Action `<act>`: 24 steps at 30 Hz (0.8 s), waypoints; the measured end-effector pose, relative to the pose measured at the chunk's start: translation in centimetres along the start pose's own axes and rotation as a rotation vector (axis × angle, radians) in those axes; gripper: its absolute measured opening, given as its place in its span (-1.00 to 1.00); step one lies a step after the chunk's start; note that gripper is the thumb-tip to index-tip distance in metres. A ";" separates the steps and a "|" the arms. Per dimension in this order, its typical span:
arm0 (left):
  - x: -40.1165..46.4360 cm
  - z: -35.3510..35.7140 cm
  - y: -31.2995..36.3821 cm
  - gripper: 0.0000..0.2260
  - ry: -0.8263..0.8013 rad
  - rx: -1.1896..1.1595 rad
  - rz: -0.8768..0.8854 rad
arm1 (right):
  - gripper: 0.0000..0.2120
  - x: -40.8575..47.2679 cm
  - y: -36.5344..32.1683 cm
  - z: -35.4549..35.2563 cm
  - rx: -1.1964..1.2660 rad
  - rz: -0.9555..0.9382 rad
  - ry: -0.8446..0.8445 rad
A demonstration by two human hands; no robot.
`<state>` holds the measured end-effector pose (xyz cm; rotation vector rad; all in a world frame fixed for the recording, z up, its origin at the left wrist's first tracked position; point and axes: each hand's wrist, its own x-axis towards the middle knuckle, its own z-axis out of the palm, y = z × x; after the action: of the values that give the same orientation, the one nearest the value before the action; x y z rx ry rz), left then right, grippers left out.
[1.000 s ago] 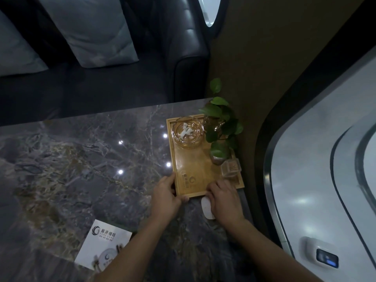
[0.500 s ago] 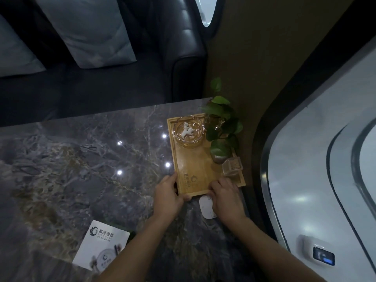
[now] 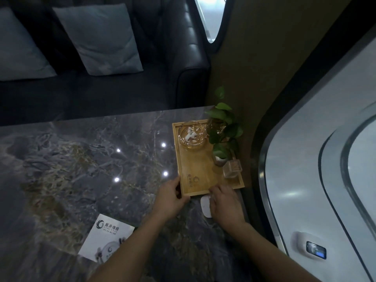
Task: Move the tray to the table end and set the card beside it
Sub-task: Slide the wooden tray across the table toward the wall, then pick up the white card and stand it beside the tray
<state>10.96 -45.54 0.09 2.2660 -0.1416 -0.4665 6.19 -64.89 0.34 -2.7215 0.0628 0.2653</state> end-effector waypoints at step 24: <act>-18.0 -6.5 -9.7 -0.29 0.497 0.007 -0.285 | -0.17 -6.1 -12.0 4.5 -0.018 -0.330 -0.222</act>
<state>-3.77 -30.04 2.03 2.3457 0.4355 -0.0346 0.40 -52.02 2.11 -2.6466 -0.4483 0.4668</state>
